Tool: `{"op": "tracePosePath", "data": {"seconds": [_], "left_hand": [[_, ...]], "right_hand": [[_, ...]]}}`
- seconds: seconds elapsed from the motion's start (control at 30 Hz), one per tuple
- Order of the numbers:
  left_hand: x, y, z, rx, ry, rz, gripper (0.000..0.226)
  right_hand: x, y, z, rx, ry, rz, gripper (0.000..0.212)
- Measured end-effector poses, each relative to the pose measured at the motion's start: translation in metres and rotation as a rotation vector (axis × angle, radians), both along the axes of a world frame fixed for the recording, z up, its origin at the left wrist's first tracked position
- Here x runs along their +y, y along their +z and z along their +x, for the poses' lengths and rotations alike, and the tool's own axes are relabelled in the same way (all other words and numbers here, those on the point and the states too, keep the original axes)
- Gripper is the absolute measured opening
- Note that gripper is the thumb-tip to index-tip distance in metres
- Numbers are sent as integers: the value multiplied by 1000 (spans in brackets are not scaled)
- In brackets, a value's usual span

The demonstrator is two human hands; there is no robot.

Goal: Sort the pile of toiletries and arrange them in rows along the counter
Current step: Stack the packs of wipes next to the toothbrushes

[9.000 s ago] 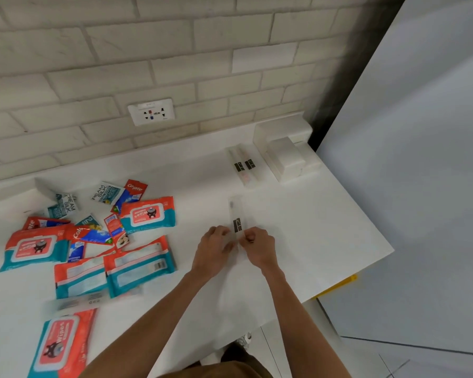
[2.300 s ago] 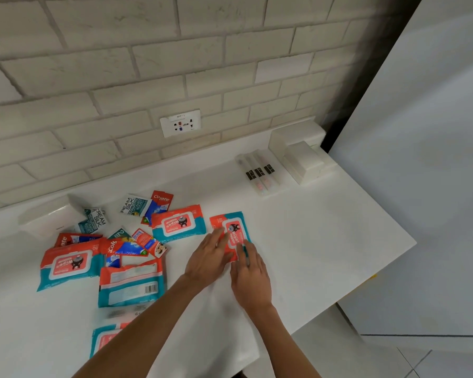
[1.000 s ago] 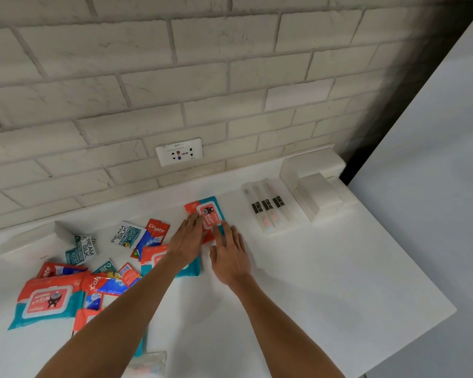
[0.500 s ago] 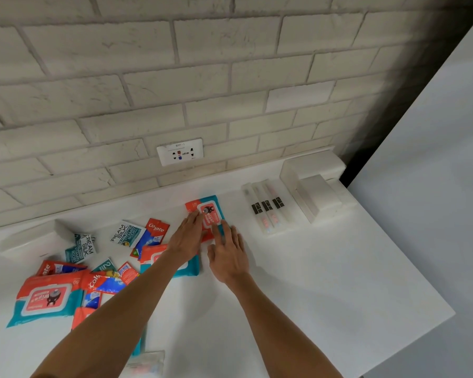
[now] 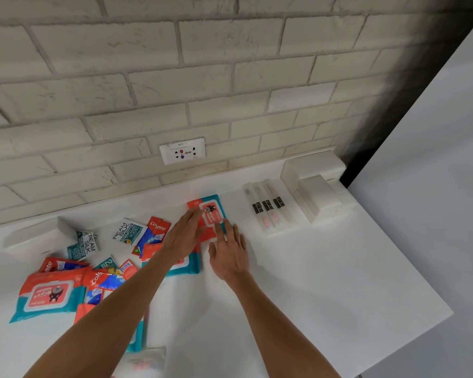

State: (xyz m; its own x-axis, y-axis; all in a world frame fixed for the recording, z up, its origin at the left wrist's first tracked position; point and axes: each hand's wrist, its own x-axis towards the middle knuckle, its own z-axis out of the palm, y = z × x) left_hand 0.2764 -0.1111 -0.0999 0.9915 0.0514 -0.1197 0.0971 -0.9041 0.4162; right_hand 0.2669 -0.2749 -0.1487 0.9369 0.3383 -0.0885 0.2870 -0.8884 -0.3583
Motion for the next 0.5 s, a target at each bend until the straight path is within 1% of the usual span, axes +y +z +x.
{"op": "tracePosePath", "data": {"seconds": [0.03, 0.17, 0.27, 0.37, 0.5], "left_hand": [[3, 1, -4, -39, 6, 29, 47], [32, 1, -23, -129, 134, -4, 35], [55, -2, -47, -170, 239, -43, 24], [73, -7, -75, -123, 405, -61, 21], [78, -15, -95, -16, 556, -134, 17]], "right_hand": [[0, 3, -2, -13, -12, 18, 69], [7, 13, -20, -59, -124, 172, 60], [16, 20, -36, 27, -215, 278, 46], [25, 22, -51, 129, -241, 329, 36], [40, 18, -64, 196, -276, 348, 26]]}}
